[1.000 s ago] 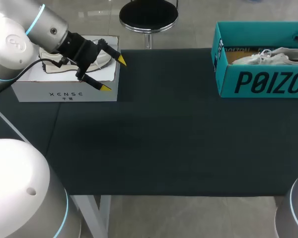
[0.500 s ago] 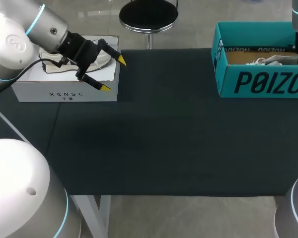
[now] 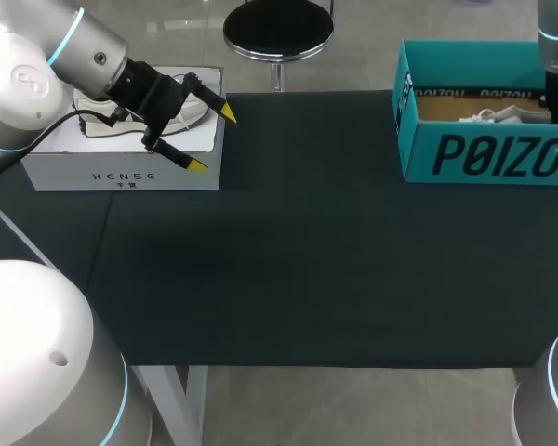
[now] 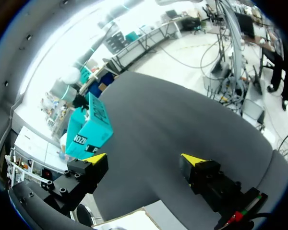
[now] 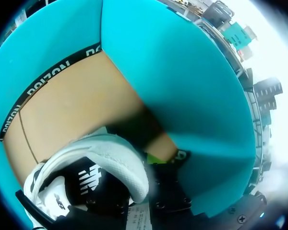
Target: Take the shoe out of the shoebox, open the shoe tongue, remove and reinsert the insole, then place the shoe into the shoebox
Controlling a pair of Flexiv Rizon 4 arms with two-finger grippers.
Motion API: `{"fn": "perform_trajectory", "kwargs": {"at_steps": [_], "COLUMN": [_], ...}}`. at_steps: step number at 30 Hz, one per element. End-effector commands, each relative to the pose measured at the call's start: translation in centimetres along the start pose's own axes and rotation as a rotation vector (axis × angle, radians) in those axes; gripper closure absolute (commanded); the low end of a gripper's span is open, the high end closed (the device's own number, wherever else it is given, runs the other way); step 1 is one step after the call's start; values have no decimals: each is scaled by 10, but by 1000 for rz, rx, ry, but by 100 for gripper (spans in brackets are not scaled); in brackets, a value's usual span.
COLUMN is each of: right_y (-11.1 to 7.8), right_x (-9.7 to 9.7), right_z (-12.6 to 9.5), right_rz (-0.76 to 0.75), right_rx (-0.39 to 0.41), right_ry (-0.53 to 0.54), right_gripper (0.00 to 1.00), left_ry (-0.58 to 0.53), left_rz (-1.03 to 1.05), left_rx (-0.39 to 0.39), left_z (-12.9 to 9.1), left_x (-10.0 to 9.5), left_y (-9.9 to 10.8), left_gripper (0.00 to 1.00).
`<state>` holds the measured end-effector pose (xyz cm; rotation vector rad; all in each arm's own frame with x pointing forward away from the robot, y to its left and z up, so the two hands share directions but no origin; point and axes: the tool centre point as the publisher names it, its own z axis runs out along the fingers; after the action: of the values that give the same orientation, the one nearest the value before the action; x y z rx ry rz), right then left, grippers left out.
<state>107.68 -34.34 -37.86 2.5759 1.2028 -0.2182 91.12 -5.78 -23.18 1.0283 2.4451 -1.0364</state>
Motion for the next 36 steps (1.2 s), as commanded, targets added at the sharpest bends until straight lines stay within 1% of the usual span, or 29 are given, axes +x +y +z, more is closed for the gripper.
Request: {"fn": "perform_trajectory", "kwargs": {"at_steps": [1, 5, 6, 7, 8, 9, 10, 16, 23, 36], "right_y": [4, 5, 6, 6, 6, 6, 7, 11, 18, 21], "right_x": [3, -2, -4, -5, -6, -9, -10, -20, -27, -26], "right_z": [3, 2, 2, 2, 2, 1, 0, -11, -31, -88], "right_rz": [6, 22, 26, 28, 31, 34, 36, 46, 70, 95], "right_rx": [4, 12, 17, 19, 21, 23, 23, 18, -2, -39], "right_ry": [-6, -19, -20, -20, -22, -25, -28, -27, -4, 66], "right_gripper": [100, 100, 93, 73, 55, 55, 0, 0, 0, 0], "left_ry": [3, 3, 3, 3, 3, 3, 3, 3, 3, 3], "left_rz": [1, 1, 1, 1, 1, 1, 1, 1, 1, 1], "left_rx": [-3, -3, -3, -3, -3, -3, -3, -3, -3, -3], "left_z": [0, 0, 0, 0, 0, 0, 0, 0, 0, 0], "left_x": [-1, -1, -1, -1, -1, -1, -1, -1, -1, -1], "left_y": [0, 0, 0, 0, 0, 0, 0, 0, 0, 0], "left_gripper": [0, 0, 0, 0, 0, 0, 0, 0, 0, 0]}}
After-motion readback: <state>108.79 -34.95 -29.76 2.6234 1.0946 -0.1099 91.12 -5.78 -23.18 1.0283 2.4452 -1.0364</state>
